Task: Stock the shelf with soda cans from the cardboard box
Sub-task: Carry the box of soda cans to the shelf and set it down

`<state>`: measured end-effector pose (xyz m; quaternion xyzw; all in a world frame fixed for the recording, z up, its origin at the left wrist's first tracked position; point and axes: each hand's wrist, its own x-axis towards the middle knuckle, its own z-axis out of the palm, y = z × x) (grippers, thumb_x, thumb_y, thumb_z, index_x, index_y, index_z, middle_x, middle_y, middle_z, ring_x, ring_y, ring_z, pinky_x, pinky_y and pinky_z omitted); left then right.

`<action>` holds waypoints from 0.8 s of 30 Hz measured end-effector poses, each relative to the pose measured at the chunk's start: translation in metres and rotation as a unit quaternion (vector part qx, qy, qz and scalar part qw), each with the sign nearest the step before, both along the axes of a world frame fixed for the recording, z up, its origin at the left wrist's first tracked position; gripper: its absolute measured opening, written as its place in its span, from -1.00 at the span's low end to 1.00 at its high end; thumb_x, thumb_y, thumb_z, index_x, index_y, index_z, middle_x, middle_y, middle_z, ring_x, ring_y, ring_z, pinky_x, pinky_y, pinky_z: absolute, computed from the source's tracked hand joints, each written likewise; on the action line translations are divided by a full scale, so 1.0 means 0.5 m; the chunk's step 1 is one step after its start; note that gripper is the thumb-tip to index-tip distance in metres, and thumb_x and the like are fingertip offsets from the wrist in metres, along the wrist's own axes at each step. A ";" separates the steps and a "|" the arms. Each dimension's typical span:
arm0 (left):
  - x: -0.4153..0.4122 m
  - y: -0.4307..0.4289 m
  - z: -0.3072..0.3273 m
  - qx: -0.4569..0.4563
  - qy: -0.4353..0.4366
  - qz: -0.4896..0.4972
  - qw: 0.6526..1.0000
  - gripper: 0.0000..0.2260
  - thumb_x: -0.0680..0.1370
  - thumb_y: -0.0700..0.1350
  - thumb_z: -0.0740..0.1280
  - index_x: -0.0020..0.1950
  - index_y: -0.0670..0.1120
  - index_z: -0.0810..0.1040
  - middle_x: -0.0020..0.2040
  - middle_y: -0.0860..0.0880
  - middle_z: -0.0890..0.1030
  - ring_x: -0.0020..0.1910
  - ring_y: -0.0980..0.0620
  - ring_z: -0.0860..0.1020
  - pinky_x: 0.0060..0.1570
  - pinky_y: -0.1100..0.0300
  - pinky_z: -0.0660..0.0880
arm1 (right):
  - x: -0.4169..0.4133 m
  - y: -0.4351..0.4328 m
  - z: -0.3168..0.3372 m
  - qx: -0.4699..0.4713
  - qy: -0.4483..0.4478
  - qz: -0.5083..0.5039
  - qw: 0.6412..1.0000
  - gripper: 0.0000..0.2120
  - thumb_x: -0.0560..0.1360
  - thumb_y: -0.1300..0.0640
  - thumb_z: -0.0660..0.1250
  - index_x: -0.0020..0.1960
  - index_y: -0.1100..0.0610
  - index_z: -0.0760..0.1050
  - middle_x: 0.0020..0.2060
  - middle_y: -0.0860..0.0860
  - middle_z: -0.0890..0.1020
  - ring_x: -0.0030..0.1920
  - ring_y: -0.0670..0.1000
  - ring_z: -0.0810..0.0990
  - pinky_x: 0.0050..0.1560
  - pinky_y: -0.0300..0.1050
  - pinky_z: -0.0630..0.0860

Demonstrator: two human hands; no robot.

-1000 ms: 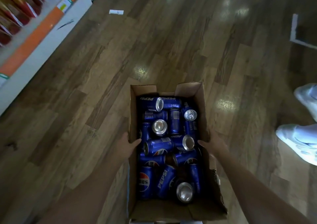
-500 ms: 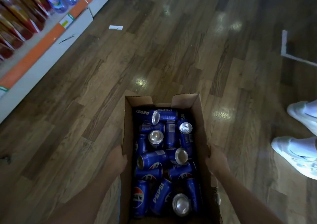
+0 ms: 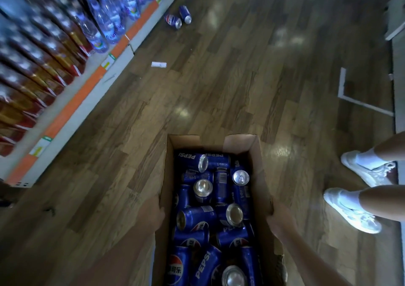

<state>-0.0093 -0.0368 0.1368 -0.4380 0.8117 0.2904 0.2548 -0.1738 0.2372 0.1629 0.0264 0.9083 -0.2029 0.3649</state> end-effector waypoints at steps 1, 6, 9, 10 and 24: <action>-0.004 -0.007 0.031 -0.004 -0.003 -0.002 1.000 -0.56 0.58 -0.13 0.22 0.44 -0.19 0.25 0.36 -0.15 0.40 0.34 -0.07 0.38 0.34 0.13 0.29 | -0.004 -0.007 0.033 -0.007 0.002 -0.008 1.000 -0.63 0.45 0.36 0.21 0.25 0.21 0.44 -0.13 0.06 0.53 -0.09 0.07 0.51 -0.11 -0.08 0.44; -0.040 -0.051 0.181 -0.003 0.009 0.006 1.000 -0.58 0.59 -0.16 0.21 0.42 -0.21 0.25 0.33 -0.17 0.43 0.30 -0.07 0.42 0.25 0.17 0.34 | -0.039 -0.051 0.192 -0.035 0.022 0.011 0.999 -0.59 0.47 0.34 0.23 0.31 0.17 0.39 -0.26 -0.07 0.46 -0.12 0.07 0.53 -0.07 0.00 0.52; -0.075 -0.082 0.257 -0.033 -0.003 -0.018 0.999 -0.55 0.62 -0.10 0.15 0.47 -0.20 0.16 0.43 -0.15 0.31 0.40 -0.06 0.30 0.36 0.16 0.23 | -0.076 -0.080 0.269 -0.053 0.038 0.034 0.997 -0.57 0.51 0.30 0.22 0.37 0.13 0.35 -0.23 -0.09 0.43 -0.13 0.03 0.50 -0.10 -0.05 0.47; -0.091 -0.093 0.279 -0.046 0.003 -0.016 0.999 -0.55 0.62 -0.09 0.15 0.47 -0.20 0.16 0.43 -0.15 0.30 0.41 -0.05 0.29 0.36 0.18 0.21 | -0.090 -0.089 0.290 -0.056 0.044 0.038 0.997 -0.58 0.52 0.29 0.21 0.37 0.13 0.36 -0.21 -0.08 0.43 -0.13 0.00 0.48 -0.11 -0.09 0.44; -0.376 -0.208 0.493 -0.014 0.077 -0.006 0.997 -0.72 0.54 -0.20 0.21 0.23 -0.23 0.46 0.10 -0.19 0.57 0.03 -0.07 0.55 -0.03 0.17 0.46 | -0.409 -0.192 0.433 -0.030 0.092 0.067 0.993 -0.75 0.50 0.22 0.23 0.17 0.16 0.50 -0.17 0.04 0.60 -0.20 0.02 0.55 -0.23 -0.16 0.45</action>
